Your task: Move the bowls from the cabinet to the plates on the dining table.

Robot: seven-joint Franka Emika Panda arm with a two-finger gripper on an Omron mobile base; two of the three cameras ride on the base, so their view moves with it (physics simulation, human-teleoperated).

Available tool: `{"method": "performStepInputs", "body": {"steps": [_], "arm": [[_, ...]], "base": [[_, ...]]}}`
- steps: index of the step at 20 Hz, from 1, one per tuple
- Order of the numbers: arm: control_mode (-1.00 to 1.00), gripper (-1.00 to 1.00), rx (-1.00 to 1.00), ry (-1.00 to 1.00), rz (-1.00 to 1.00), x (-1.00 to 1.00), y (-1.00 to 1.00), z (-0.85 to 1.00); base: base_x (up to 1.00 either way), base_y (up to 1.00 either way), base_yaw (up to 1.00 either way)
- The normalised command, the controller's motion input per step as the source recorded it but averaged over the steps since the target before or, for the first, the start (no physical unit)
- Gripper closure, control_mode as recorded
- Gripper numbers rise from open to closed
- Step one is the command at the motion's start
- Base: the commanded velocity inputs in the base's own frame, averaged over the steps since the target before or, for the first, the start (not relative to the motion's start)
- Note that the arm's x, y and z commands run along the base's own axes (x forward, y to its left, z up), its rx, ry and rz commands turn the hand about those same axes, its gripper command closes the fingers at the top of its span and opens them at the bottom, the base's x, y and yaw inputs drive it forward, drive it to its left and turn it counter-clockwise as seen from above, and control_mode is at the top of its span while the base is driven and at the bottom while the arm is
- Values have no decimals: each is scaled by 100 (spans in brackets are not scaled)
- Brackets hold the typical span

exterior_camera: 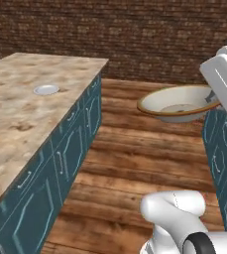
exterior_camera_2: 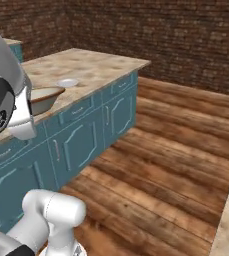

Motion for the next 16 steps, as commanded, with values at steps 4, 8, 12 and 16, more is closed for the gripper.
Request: {"method": "performStepInputs", "body": {"steps": [4, 8, 12, 16], "arm": [[100, 100, 0, 0, 0, 0, 0, 0], [100, 100, 0, 0, 0, 0, 0, 0], [100, 100, 0, 0, 0, 0, 0, 0], [100, 100, 0, 0, 0, 0, 0, 0]], "base": [[100, 0, 63], [100, 0, 67], [97, 0, 70], [86, 0, 69]]}}
